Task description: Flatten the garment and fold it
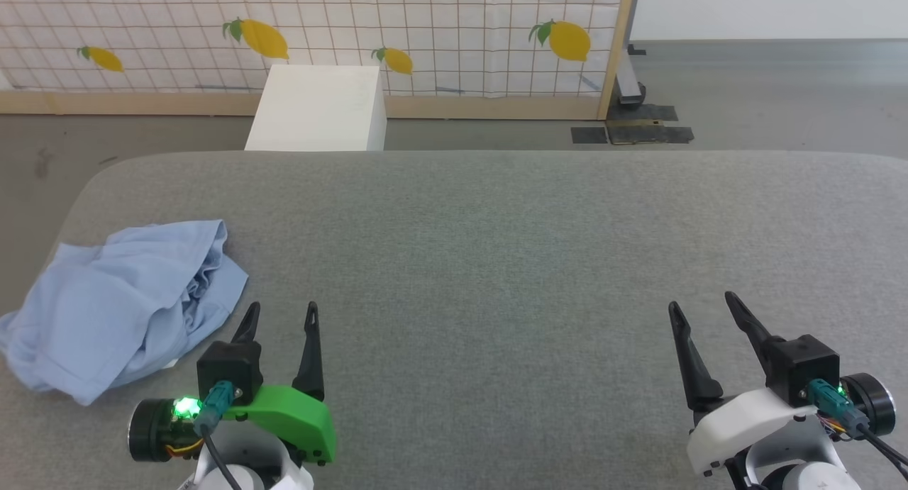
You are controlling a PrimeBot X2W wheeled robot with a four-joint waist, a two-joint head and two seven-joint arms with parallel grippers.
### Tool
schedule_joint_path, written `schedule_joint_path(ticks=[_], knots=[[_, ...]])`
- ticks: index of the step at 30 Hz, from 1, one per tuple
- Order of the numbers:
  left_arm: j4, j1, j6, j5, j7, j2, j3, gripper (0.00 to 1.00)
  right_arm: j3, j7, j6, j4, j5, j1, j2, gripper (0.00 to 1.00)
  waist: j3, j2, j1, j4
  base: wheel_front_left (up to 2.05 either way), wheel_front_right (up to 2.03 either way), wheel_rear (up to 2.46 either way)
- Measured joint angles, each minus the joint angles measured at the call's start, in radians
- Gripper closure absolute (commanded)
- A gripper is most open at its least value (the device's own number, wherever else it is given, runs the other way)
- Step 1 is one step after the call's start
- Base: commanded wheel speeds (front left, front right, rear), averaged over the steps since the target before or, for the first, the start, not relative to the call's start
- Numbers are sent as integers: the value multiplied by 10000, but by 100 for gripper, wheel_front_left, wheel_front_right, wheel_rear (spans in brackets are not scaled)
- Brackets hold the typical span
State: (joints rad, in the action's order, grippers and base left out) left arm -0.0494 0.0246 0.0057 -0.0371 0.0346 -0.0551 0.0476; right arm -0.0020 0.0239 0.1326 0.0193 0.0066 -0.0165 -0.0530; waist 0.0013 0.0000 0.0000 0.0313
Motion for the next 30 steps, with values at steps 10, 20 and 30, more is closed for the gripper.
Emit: schedule_joint_path(ticks=[10, 20, 30], knots=[[-209, 152, 148, -173, 211, -10, 171, 0, 13, 165, 0, 86, 4, 5, 0, 0, 10, 0, 0, 505, 0, 0, 0], [-370, 206, 291, -345, 414, -61, 305, 0, 71, 307, 0, 186, 6, 12, 2, 0, 1, 0, 0, 1140, 0, 0, 0], [-407, 236, 428, -539, 631, -151, 324, 0, 157, 416, 0, 280, 6, 154, 2, 0, -16, 0, 0, 1839, 0, 0, 0]])
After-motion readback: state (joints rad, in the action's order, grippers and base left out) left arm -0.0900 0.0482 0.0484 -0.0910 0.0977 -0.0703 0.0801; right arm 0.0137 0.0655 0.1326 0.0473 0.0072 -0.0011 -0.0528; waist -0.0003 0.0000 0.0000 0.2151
